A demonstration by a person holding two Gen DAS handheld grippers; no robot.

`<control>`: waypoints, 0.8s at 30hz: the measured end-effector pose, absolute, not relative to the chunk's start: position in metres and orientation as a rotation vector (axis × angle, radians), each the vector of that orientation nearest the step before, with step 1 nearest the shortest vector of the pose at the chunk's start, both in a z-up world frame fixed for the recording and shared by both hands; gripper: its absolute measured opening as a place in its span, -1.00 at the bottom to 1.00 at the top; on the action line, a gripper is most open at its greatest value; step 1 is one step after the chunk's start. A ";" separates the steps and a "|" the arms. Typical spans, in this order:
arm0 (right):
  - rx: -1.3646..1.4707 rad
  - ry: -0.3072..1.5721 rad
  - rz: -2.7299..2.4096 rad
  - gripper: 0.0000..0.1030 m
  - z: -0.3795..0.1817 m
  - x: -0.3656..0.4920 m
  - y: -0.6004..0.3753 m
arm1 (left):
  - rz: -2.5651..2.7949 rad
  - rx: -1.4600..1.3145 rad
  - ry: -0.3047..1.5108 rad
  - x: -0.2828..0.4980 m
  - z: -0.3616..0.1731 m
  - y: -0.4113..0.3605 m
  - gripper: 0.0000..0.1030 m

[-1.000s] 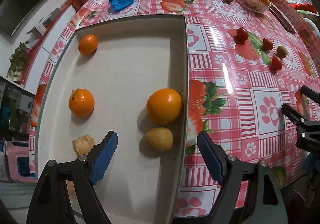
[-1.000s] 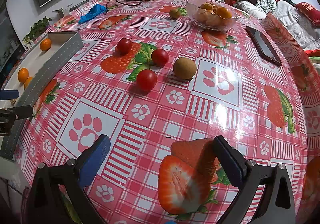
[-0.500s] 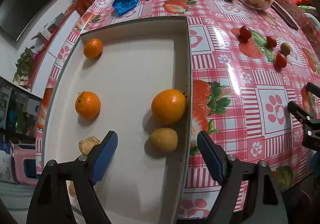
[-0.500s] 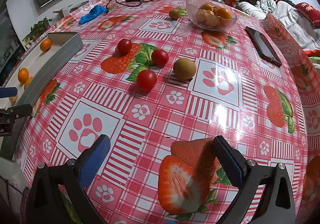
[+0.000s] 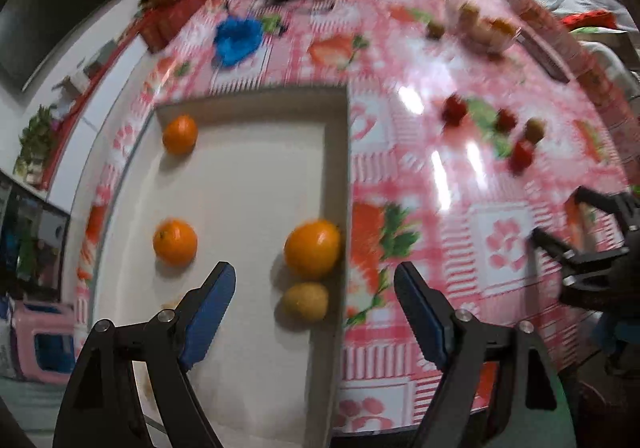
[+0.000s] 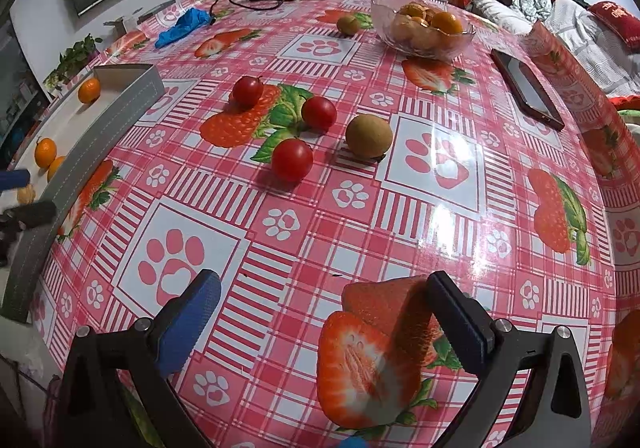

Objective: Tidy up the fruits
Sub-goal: 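Grasp a red cherry tomato with the left tool while the right tool grasps a brown kiwi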

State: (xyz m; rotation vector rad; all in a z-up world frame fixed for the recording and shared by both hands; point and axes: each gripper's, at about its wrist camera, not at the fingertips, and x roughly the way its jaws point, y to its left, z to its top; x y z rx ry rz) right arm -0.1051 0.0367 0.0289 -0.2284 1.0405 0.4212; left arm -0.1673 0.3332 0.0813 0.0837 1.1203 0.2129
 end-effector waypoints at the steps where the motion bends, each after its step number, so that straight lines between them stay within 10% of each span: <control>1: -0.233 1.049 0.425 1.00 0.029 -0.103 0.037 | 0.200 0.083 1.102 -0.164 0.089 0.329 0.64; 24: -0.006 1.086 0.312 1.00 0.039 -0.032 -0.006 | 0.040 0.041 1.011 -0.029 0.055 0.243 0.64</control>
